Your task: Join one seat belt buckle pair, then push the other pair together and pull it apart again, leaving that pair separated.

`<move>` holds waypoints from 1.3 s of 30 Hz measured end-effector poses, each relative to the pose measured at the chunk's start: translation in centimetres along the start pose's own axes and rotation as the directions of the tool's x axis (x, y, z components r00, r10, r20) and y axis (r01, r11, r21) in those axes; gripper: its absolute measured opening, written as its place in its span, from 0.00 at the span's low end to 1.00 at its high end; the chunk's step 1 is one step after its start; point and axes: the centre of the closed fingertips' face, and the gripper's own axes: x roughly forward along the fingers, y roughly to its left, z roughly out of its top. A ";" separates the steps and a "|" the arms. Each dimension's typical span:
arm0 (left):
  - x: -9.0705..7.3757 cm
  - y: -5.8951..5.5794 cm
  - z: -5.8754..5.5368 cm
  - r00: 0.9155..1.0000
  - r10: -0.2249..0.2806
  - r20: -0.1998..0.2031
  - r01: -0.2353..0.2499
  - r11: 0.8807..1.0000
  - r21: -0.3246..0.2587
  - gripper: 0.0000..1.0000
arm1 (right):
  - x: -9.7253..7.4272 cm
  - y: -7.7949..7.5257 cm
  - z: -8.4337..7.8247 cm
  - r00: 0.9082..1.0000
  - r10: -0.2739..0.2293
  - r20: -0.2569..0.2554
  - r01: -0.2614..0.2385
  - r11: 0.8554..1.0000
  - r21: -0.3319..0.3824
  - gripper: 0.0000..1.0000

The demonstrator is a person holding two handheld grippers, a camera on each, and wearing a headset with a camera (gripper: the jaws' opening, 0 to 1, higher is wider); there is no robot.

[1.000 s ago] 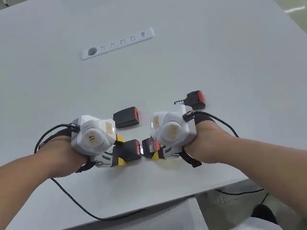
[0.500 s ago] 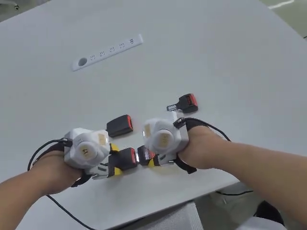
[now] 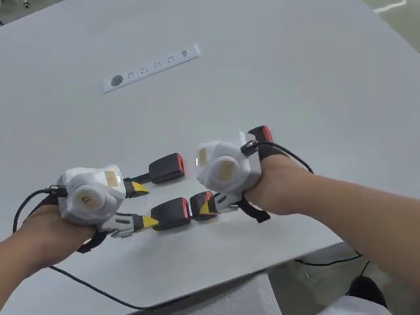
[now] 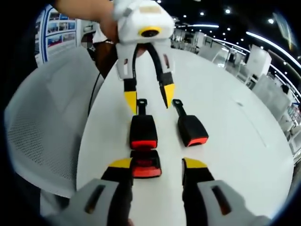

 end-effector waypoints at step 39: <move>5.9 5.7 0.1 0.990 -0.058 -0.132 0.071 0.993 0.099 0.47 | -6.7 -10.0 -11.7 0.993 -0.018 -0.120 0.024 0.999 0.045 0.52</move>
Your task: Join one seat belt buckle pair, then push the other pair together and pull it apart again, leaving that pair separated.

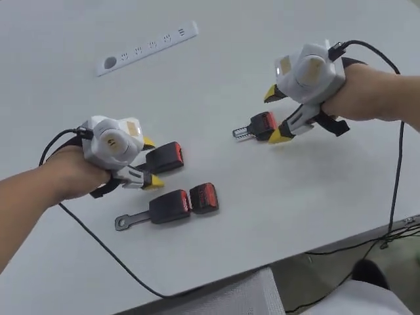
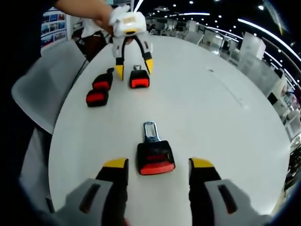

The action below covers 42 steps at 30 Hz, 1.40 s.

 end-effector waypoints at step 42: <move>0.5 0.7 0.5 1.000 -0.017 0.008 0.017 0.999 -0.027 0.33 | 5.3 2.2 4.9 0.999 0.039 0.002 -0.039 0.999 -0.013 0.31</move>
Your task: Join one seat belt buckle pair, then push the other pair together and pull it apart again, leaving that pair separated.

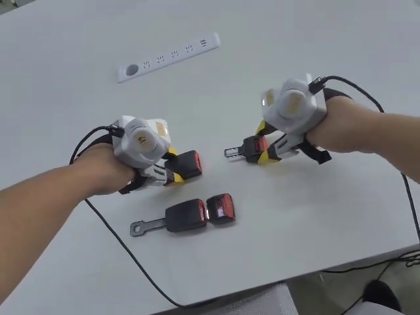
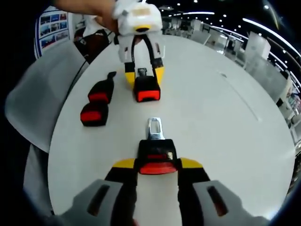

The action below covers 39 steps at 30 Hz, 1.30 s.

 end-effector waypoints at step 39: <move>-0.1 0.0 0.1 1.000 0.000 0.006 0.000 1.000 0.010 0.33 | 3.2 0.7 4.5 0.999 0.010 0.045 -0.007 0.998 -0.062 0.30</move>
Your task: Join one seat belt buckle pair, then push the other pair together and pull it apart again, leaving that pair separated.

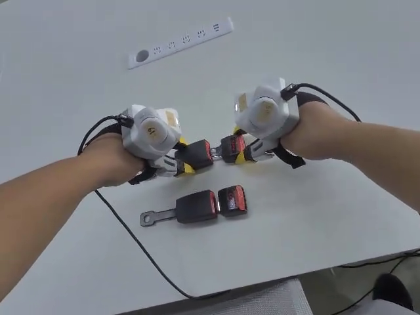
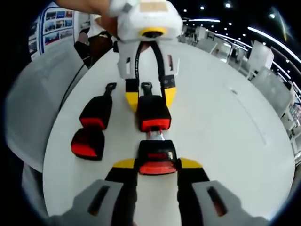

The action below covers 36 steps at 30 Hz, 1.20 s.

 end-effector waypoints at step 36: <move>0.2 0.1 -0.2 1.000 -0.027 0.002 0.027 1.000 -0.002 0.32 | 0.7 0.0 1.0 1.000 0.017 -0.018 -0.018 0.999 -0.033 0.29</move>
